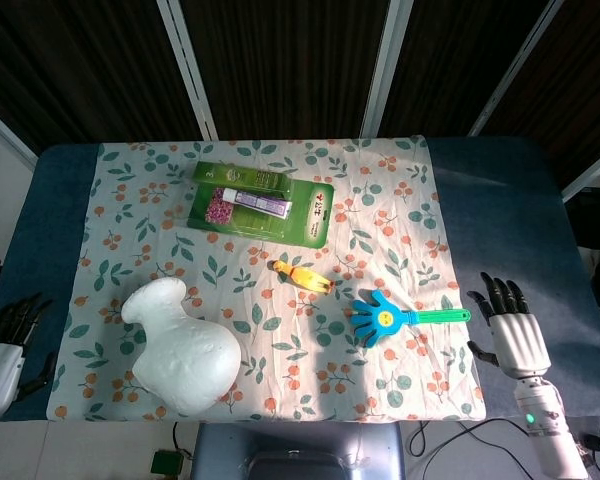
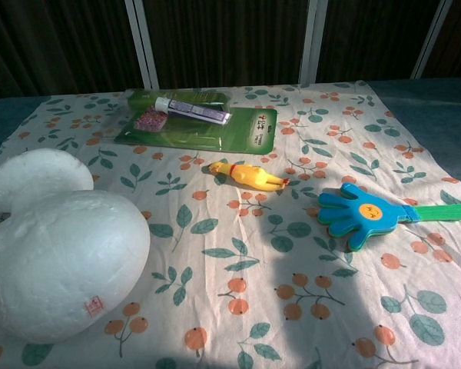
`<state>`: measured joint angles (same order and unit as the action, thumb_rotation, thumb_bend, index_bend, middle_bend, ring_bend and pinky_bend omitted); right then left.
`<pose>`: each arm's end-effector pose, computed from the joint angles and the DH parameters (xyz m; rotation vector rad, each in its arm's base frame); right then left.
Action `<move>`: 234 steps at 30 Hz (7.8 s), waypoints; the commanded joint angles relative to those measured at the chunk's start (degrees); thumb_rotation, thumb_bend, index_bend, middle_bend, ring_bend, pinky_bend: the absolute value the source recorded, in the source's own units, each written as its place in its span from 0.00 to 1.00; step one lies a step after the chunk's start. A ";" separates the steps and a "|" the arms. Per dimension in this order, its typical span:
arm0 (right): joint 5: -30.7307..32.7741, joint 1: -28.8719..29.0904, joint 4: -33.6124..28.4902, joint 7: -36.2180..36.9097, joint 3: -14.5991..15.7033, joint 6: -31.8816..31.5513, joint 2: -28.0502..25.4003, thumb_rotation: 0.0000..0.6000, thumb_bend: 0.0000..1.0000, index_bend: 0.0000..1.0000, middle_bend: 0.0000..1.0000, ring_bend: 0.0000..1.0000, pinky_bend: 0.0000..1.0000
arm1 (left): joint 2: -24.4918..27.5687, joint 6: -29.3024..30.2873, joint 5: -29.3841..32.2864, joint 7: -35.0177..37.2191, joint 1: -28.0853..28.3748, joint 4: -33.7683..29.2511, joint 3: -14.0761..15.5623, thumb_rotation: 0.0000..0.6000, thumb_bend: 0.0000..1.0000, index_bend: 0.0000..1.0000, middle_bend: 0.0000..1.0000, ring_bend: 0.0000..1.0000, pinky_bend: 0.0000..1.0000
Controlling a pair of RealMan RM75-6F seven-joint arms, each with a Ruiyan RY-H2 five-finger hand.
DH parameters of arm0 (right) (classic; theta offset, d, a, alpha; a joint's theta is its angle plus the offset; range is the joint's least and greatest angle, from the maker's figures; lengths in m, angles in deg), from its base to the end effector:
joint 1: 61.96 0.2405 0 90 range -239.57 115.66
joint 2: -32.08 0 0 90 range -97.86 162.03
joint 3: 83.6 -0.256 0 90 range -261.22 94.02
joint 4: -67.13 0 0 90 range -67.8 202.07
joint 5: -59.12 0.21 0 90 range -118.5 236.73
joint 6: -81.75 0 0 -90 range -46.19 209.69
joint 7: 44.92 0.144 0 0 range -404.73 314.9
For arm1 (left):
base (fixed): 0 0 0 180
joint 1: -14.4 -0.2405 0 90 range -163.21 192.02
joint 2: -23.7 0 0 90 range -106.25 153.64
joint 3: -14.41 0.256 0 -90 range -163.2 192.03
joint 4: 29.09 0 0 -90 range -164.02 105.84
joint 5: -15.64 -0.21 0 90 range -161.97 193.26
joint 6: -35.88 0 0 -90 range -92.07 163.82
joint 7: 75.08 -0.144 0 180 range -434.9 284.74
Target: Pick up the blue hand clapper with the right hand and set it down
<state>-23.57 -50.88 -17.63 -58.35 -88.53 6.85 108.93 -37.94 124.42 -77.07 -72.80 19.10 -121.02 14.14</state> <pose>-0.3044 -0.2211 0.0819 1.5375 -0.8560 0.7680 -0.3010 0.1700 0.1683 -1.4780 -0.8403 -0.9656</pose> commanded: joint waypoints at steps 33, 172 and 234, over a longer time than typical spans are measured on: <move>11.45 10.37 11.50 -6.75 -1.74 14.79 12.85 1.00 0.44 0.52 0.00 0.00 0.00 | 1.05 2.14 -1.55 1.96 -0.94 0.13 0.54 1.00 0.47 0.00 0.00 0.00 0.09; -8.53 9.01 24.14 42.86 -2.85 -14.32 21.16 1.00 0.51 0.87 0.85 0.96 1.00 | 1.18 1.94 -1.21 1.16 -1.12 -0.73 0.44 1.00 0.47 0.00 0.00 0.00 0.09; -4.56 -6.88 -11.33 1.89 6.96 -15.95 -9.44 1.00 0.18 0.00 0.00 0.00 0.00 | 0.28 0.78 2.89 -4.89 -1.47 -2.24 -0.82 1.00 0.51 0.00 0.00 0.00 0.09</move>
<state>-28.34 -57.58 -28.91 -56.98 -81.60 -9.62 99.89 -37.51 125.20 -74.30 -77.32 17.66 -123.13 13.37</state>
